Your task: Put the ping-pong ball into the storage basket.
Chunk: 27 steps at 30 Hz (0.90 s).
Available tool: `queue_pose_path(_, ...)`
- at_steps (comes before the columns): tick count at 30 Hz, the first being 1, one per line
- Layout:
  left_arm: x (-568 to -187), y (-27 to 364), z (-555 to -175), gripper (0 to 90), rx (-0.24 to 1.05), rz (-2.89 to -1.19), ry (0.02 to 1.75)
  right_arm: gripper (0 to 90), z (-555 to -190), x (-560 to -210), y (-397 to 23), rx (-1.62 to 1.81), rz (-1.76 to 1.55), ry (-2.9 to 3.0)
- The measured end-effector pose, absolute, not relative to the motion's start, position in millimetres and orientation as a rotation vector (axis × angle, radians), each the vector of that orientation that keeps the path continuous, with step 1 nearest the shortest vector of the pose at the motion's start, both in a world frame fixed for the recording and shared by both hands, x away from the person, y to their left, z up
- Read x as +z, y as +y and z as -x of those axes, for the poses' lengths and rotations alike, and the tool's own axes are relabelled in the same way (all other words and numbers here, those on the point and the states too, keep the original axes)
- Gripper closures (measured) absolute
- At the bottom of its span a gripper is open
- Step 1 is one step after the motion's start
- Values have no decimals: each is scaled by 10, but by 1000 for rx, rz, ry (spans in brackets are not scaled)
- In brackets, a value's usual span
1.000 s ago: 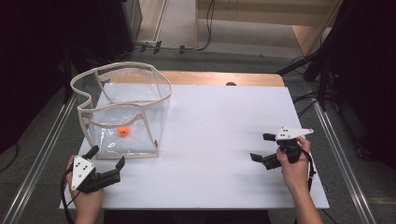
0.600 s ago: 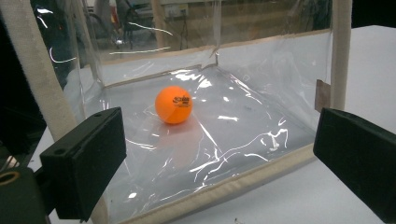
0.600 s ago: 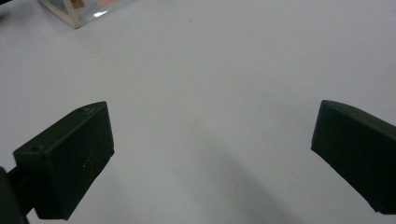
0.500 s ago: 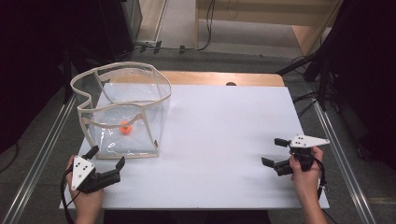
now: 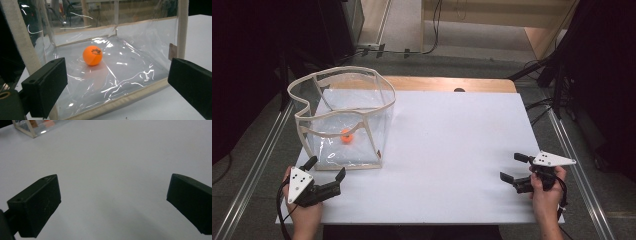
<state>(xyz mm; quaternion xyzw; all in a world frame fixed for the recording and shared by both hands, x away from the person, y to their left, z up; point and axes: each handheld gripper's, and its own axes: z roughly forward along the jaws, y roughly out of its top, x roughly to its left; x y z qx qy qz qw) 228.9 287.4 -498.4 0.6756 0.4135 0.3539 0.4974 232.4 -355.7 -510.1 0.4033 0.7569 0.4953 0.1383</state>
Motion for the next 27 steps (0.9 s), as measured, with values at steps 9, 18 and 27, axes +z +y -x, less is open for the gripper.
queue_pose_path(9, -4983, 2882, -2291, 30, 852, -1631, 1000, 0, -2177, -5178, -3772, 1478, -1206, 2097)
queue_pose_path(18, -4983, 2883, -2293, 30, 850, -1632, 1001, 0, -2135, -5209, -3859, 1523, -1194, 2038)
queue_pose_path(27, -4983, 2879, -2286, 30, 857, -1633, 1007, 0, -2141, -5218, -3833, 1502, -1189, 2043)
